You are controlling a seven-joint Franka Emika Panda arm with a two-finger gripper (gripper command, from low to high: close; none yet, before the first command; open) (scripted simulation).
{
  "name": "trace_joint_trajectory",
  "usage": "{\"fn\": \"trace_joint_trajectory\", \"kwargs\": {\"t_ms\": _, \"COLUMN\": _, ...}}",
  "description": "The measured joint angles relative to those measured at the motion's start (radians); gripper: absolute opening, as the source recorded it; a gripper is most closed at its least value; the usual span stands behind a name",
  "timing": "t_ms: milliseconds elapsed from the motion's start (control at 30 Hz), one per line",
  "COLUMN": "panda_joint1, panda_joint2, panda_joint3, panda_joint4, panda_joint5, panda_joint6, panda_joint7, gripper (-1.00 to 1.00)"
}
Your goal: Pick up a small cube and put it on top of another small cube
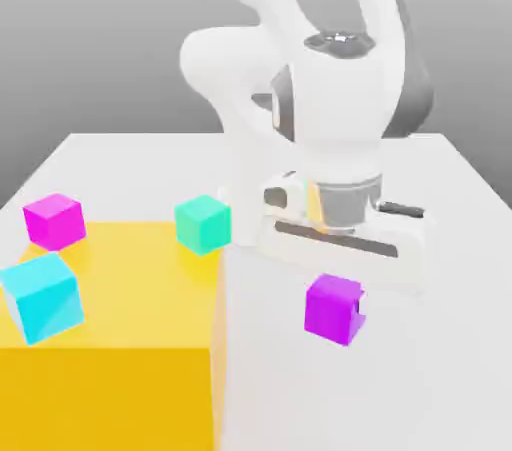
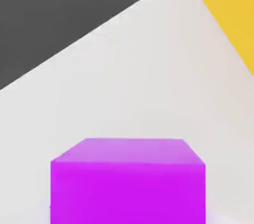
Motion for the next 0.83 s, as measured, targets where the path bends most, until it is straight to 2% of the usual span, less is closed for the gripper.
{"fn": "trace_joint_trajectory", "kwargs": {"t_ms": 433, "panda_joint1": -0.362, "panda_joint2": -0.223, "panda_joint3": -0.26, "panda_joint4": 0.237, "panda_joint5": -0.178, "panda_joint6": -0.56, "panda_joint7": 0.147, "gripper": -1.0}}
{"fn": "trace_joint_trajectory", "kwargs": {"t_ms": 500, "panda_joint1": -0.394, "panda_joint2": -0.219, "panda_joint3": -0.271, "panda_joint4": 0.213, "panda_joint5": -0.21, "panda_joint6": -0.559, "panda_joint7": 0.172, "gripper": -1.0}}
{"fn": "trace_joint_trajectory", "kwargs": {"t_ms": 600, "panda_joint1": -0.404, "panda_joint2": -0.176, "panda_joint3": -0.28, "panda_joint4": 0.142, "panda_joint5": -0.218, "panda_joint6": -0.453, "panda_joint7": 0.176, "gripper": -1.0}}
{"fn": "trace_joint_trajectory", "kwargs": {"t_ms": 633, "panda_joint1": -0.405, "panda_joint2": -0.168, "panda_joint3": -0.28, "panda_joint4": 0.13, "panda_joint5": -0.218, "panda_joint6": -0.432, "panda_joint7": 0.175, "gripper": 1.0}}
{"fn": "trace_joint_trajectory", "kwargs": {"t_ms": 833, "panda_joint1": -0.406, "panda_joint2": -0.164, "panda_joint3": -0.281, "panda_joint4": 0.123, "panda_joint5": -0.22, "panda_joint6": -0.423, "panda_joint7": 0.176, "gripper": 1.0}}
